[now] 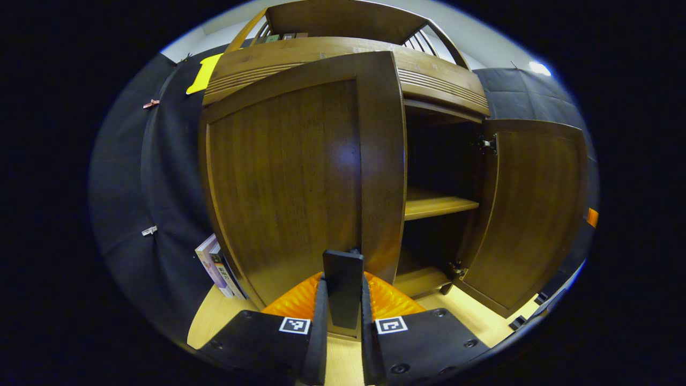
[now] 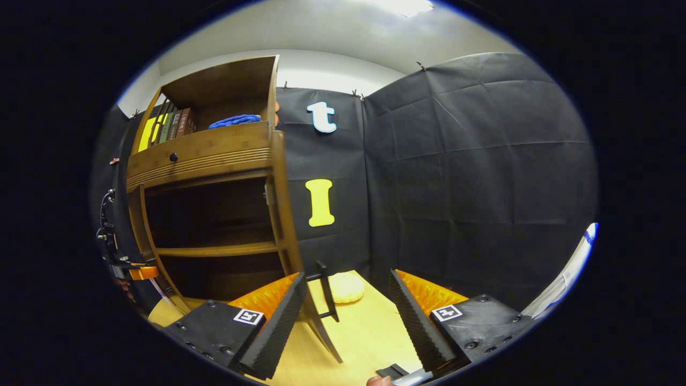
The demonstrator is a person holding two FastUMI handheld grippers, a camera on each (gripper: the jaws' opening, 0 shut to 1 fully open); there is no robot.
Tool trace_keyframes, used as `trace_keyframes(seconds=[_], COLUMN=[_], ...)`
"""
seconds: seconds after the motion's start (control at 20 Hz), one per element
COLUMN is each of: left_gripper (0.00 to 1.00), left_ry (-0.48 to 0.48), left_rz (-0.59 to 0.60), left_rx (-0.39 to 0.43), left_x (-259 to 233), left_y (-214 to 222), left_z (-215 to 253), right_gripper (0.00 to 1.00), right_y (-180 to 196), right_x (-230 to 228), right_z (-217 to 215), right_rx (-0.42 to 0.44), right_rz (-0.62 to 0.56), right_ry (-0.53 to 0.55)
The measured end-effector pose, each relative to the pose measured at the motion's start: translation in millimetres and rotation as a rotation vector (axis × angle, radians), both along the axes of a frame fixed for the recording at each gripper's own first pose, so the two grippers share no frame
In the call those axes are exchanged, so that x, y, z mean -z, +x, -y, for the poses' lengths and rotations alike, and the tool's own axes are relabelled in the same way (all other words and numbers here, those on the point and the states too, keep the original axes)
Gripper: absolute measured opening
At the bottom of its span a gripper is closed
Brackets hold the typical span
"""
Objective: Open the right door of the double-door shoe cabinet with the right hand, and open the left door with the left hand.
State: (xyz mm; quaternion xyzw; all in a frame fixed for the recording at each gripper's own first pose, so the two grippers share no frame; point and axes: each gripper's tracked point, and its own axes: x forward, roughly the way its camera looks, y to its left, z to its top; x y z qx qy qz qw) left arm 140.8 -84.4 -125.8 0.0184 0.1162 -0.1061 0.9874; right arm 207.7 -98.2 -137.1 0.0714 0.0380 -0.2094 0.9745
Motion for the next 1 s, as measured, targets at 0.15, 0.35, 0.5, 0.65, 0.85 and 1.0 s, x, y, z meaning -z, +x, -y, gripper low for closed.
trace_keyframes(seconds=[0.15, 0.35, 0.5, 0.65, 0.85, 1.0], left_gripper=[0.30, 0.30, 0.28, 0.25, 0.18, 0.16], left_ry=[0.011, -0.005, 0.010, 0.025, 0.029, 0.043], left_rz=[0.004, 0.003, 0.009, 0.012, 0.017, 0.031], left_rx=[-0.002, -0.013, -0.016, -0.049, -0.051, -0.052], left_x=[0.0, 0.9, 1.1, 1.8, 4.1, 2.9], left_y=[-20.7, -46.2, -63.6, -77.8, -89.0, -92.6], left_z=[-17.9, -47.7, -70.2, -101.1, -132.4, -153.0], right_gripper=[0.98, 1.00, 0.98, 0.98, 0.99, 0.98], right_y=[-0.5, 2.0, 6.5, 7.6, 12.4, 13.1], right_x=[1.4, -0.8, -2.5, -0.2, 1.1, 9.7], right_z=[-8.2, -33.1, -53.6, -78.8, -106.0, -117.4], right_rx=[-0.015, -0.072, -0.136, -0.212, -0.293, -0.340], right_rz=[-0.014, -0.012, -0.001, -0.004, 0.008, -0.040], right_ry=[-0.009, -0.003, -0.001, 0.015, 0.024, 0.031])
